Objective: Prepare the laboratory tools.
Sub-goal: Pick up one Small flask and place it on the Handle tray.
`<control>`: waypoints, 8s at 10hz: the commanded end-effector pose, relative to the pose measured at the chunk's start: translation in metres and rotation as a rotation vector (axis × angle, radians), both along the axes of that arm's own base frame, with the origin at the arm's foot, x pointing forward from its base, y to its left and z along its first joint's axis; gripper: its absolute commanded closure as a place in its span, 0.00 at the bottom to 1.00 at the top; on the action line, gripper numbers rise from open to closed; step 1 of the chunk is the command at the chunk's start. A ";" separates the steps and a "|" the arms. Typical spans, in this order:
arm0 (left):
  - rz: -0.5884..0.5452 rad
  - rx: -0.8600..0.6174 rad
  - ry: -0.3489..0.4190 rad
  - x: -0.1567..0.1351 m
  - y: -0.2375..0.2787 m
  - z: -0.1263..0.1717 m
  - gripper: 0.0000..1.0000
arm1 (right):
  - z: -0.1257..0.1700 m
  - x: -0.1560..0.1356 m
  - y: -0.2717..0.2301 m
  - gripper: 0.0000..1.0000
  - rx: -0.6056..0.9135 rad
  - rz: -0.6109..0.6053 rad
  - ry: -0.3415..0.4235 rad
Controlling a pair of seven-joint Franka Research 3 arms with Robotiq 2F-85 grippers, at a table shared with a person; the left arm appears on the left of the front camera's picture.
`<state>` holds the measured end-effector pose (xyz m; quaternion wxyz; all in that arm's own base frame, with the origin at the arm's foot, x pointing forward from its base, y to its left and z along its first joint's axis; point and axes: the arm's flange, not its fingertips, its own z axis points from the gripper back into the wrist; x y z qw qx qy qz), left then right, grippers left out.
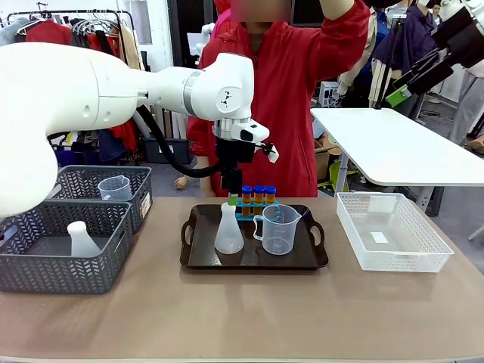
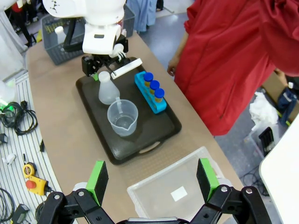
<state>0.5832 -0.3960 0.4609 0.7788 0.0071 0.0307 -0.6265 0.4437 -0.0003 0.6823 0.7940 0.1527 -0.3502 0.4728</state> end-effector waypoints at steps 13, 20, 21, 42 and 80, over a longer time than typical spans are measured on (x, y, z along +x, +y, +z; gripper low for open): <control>0.031 -0.069 -0.016 -0.021 0.049 0.059 0.00 | 0.001 0.000 0.000 0.00 0.009 0.008 -0.001; -0.041 -0.375 -0.060 -0.038 0.134 0.121 0.00 | 0.001 0.000 0.000 0.00 0.009 0.008 -0.001; -0.058 -0.400 -0.091 -0.039 0.146 0.127 0.00 | 0.001 0.000 0.000 0.00 0.009 0.008 -0.001; -0.086 -0.779 -0.237 -0.058 0.275 0.227 0.00 | 0.001 0.000 0.000 0.00 0.009 0.008 -0.001; -0.066 -0.773 -0.305 -0.054 0.278 0.250 0.00 | 0.001 0.000 0.000 0.00 0.009 0.008 -0.001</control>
